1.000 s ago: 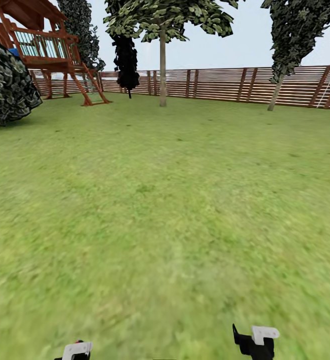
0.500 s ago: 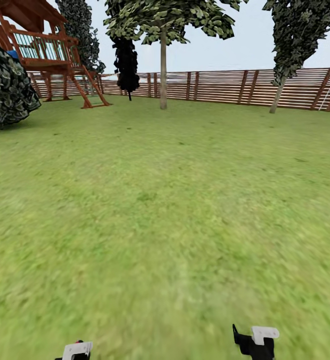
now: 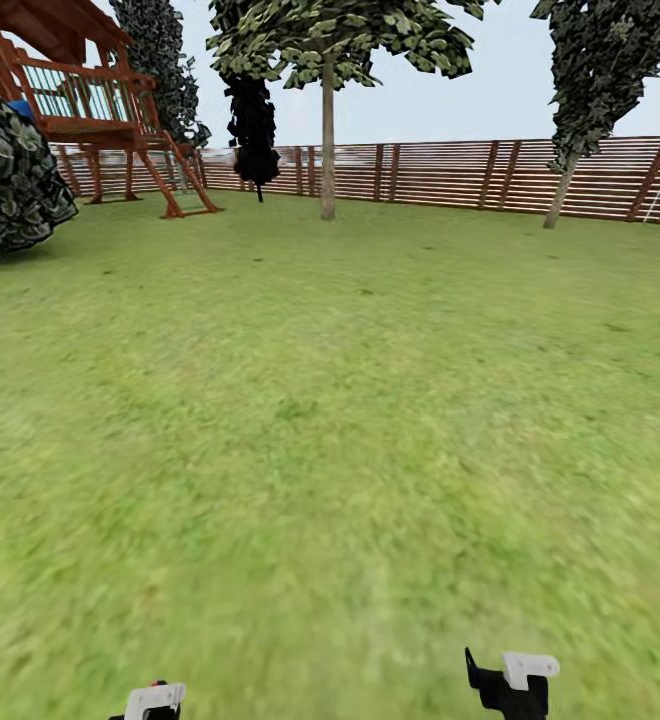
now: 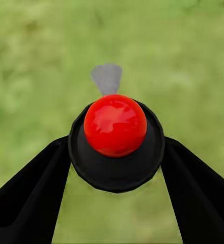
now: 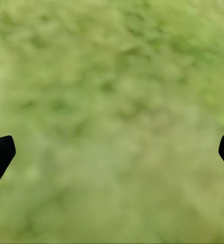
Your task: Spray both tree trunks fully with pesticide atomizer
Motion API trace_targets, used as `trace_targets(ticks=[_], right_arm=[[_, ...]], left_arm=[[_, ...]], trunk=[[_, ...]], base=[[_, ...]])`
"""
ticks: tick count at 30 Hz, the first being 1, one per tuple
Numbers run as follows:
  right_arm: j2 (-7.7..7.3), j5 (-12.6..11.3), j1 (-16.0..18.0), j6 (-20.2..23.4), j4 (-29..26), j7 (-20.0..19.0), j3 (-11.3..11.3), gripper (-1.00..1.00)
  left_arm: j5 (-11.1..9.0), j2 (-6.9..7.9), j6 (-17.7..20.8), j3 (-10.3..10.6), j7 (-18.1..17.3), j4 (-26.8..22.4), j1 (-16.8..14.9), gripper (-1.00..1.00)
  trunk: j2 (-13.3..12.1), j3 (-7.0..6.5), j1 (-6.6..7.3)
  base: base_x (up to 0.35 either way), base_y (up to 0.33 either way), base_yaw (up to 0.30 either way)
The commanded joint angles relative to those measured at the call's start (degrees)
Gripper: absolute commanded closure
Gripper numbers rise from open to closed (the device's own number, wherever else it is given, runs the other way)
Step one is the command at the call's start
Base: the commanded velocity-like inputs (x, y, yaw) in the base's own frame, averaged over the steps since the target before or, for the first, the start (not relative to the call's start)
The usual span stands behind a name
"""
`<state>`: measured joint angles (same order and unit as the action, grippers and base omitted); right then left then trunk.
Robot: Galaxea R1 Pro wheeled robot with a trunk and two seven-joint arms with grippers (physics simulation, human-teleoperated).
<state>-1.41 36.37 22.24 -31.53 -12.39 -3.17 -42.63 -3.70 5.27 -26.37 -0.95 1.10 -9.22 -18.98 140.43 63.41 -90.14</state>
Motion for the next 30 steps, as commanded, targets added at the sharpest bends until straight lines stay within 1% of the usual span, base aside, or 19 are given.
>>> trace_targets(ticks=[1, 10, 30], right_arm=[[0.0, 0.0, 0.0, 0.0, 0.0, 0.0, 0.0, -1.0], [0.0, 0.0, 0.0, 0.0, 0.0, 0.0, 0.0, -1.0], [0.0, 0.0, 0.0, 0.0, 0.0, 0.0, 0.0, -1.0]], left_arm=[[0.0, 0.0, 0.0, 0.0, 0.0, 0.0, 0.0, 1.0], [0.0, 0.0, 0.0, 0.0, 0.0, 0.0, 0.0, 1.0], [0.0, 0.0, 0.0, 0.0, 0.0, 0.0, 0.0, 1.0]], trunk=[[0.0, 0.0, 0.0], [0.0, -0.41, 0.0], [0.0, -0.43, 0.0]], base=[[0.339, 0.077, 0.0], [0.339, 0.077, 0.0], [0.339, 0.077, 0.0]])
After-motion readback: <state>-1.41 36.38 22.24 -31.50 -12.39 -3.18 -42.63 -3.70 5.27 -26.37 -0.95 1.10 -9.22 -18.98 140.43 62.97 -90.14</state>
